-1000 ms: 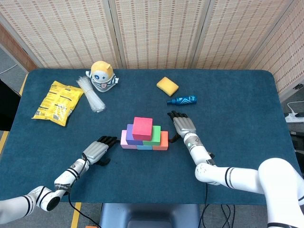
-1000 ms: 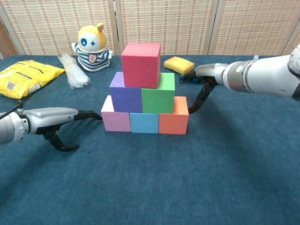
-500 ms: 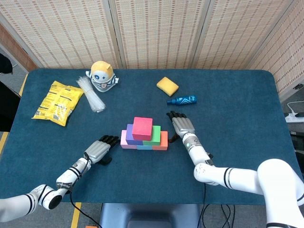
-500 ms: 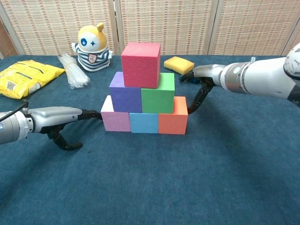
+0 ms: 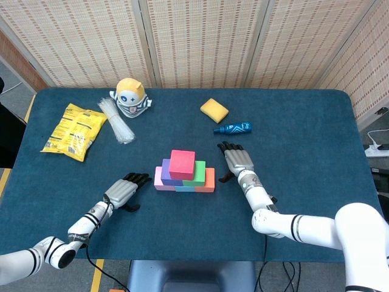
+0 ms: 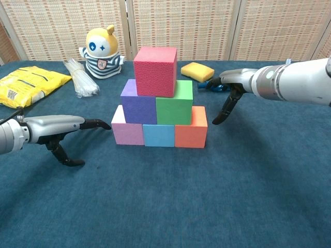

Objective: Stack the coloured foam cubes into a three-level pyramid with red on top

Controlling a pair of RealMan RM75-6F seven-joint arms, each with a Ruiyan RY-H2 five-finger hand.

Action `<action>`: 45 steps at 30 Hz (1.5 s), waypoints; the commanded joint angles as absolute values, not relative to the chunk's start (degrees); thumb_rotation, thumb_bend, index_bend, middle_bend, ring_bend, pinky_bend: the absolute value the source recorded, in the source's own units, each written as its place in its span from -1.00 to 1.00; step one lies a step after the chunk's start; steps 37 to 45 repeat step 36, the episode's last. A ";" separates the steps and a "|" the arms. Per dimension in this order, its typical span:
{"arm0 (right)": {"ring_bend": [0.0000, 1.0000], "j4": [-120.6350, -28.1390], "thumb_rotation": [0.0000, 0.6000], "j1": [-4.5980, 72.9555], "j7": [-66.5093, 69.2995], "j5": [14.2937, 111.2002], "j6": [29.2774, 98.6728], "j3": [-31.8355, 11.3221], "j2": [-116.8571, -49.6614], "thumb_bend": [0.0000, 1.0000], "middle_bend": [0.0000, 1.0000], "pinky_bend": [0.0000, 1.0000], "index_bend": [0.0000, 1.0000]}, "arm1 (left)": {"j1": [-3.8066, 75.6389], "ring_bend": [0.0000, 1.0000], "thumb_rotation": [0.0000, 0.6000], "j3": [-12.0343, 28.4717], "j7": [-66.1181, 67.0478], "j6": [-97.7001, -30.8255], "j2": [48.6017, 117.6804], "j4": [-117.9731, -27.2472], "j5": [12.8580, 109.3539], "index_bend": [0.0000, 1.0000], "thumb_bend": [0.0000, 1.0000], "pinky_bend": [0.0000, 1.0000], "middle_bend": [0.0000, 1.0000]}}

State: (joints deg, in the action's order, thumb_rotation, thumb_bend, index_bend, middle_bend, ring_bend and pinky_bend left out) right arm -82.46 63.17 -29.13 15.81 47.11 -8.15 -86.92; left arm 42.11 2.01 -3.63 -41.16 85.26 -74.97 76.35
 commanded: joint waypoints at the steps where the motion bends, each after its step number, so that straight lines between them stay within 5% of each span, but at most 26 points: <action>1: -1.00 -83.29 1.00 62.74 -29.42 15.84 47.42 -7.87 -85.94 -0.51 -0.82 -0.74 -1.00 | 41.71 -1.00 1.00 1.91 -4.18 -41.64 83.86 -76.15 76.44 -0.93 -0.33 -0.93 -1.00; 7: -1.00 -86.79 1.00 60.85 -28.91 19.47 49.55 -7.12 -82.40 -0.51 -0.82 -0.74 -1.00 | 40.05 -1.00 1.00 2.26 -5.61 -44.37 80.25 -79.08 76.25 -0.93 -0.33 -0.93 -1.00; 13: -1.00 -100.46 1.00 48.66 -19.40 39.46 59.94 -3.62 -68.10 -0.51 -0.81 -0.75 -1.00 | 31.75 -1.00 1.00 3.40 -5.18 -59.18 71.10 -85.27 75.54 -0.93 -0.32 -0.93 -1.00; 20: -1.00 -101.58 1.00 35.24 -5.84 59.24 69.20 1.44 -60.49 -0.51 -0.86 -0.92 -1.00 | 23.12 -1.00 1.00 3.81 -2.54 -71.79 67.27 -86.77 73.00 -0.90 -0.32 -0.92 -1.00; 32: -1.00 -93.67 1.00 15.20 8.28 77.61 89.49 7.15 -62.27 -0.51 -0.94 -1.00 -1.00 | 11.28 -1.00 1.00 0.38 -1.29 -85.39 66.56 -89.23 76.10 -0.89 -0.32 -0.92 -1.00; 45: -1.00 -92.97 1.00 11.64 10.09 79.99 92.46 7.34 -62.70 -0.51 -0.94 -1.00 -1.00 | 9.68 -1.00 1.00 -0.46 -0.87 -86.48 66.50 -90.43 77.73 -0.89 -0.32 -0.93 -1.00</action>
